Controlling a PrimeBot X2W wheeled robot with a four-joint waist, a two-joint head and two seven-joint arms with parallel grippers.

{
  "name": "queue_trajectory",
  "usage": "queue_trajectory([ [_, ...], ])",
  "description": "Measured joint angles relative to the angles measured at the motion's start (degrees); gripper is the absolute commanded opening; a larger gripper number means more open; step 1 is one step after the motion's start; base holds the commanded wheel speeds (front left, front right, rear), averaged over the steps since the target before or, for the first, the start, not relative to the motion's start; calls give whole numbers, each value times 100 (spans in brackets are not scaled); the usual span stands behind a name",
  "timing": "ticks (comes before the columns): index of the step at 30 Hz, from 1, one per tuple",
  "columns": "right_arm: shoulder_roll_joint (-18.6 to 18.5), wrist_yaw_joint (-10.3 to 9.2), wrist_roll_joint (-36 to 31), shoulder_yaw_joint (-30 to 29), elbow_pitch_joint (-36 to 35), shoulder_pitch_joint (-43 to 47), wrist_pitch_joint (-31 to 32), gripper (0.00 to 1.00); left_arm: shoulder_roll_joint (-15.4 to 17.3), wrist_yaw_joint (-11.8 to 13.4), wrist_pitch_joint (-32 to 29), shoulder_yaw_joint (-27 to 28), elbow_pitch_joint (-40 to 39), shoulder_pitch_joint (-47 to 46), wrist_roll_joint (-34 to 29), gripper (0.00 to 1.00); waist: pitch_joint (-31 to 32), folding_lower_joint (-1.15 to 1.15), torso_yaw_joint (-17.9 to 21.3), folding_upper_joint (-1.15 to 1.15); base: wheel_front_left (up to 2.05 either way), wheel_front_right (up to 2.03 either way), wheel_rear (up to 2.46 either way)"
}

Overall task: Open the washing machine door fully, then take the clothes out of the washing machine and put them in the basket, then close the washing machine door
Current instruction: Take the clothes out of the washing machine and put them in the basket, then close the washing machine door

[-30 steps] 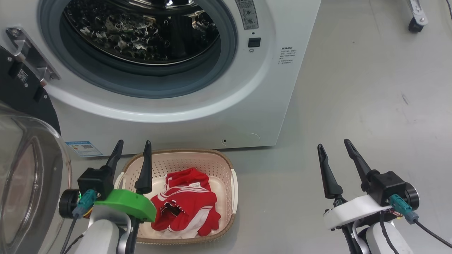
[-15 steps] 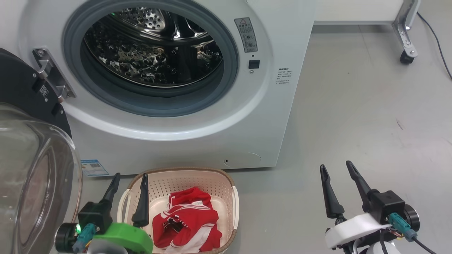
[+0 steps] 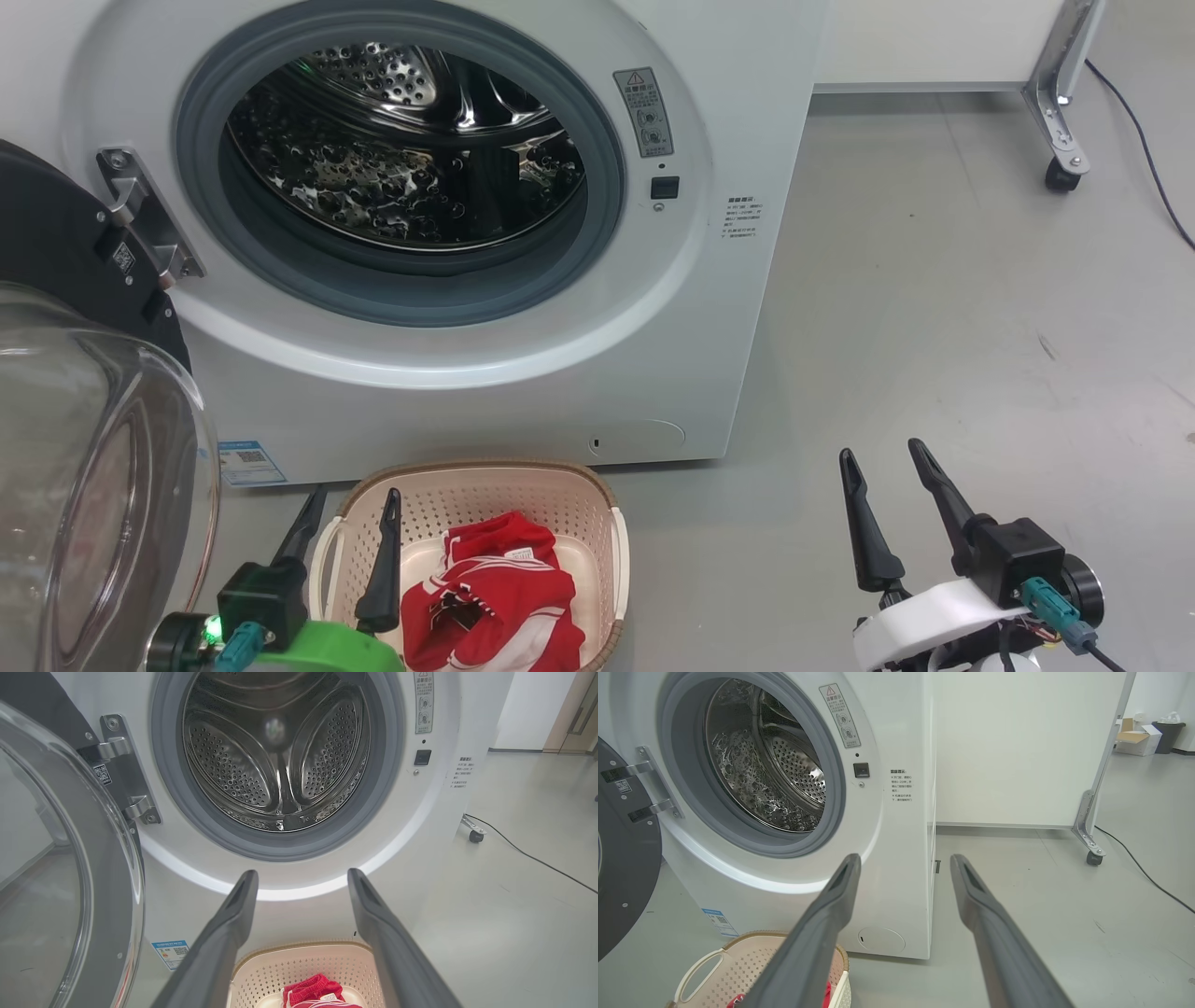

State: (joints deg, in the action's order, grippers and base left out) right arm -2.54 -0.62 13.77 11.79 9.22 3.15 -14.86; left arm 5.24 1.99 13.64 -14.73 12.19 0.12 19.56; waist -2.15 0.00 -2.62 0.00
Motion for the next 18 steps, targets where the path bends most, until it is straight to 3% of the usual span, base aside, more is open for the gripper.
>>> queue_trajectory([
  [18,2,-65,77,103,-56,131,0,100,114,131,-307,-55,-481,259,-132,100,104,0,72,0,0,0,0],
])
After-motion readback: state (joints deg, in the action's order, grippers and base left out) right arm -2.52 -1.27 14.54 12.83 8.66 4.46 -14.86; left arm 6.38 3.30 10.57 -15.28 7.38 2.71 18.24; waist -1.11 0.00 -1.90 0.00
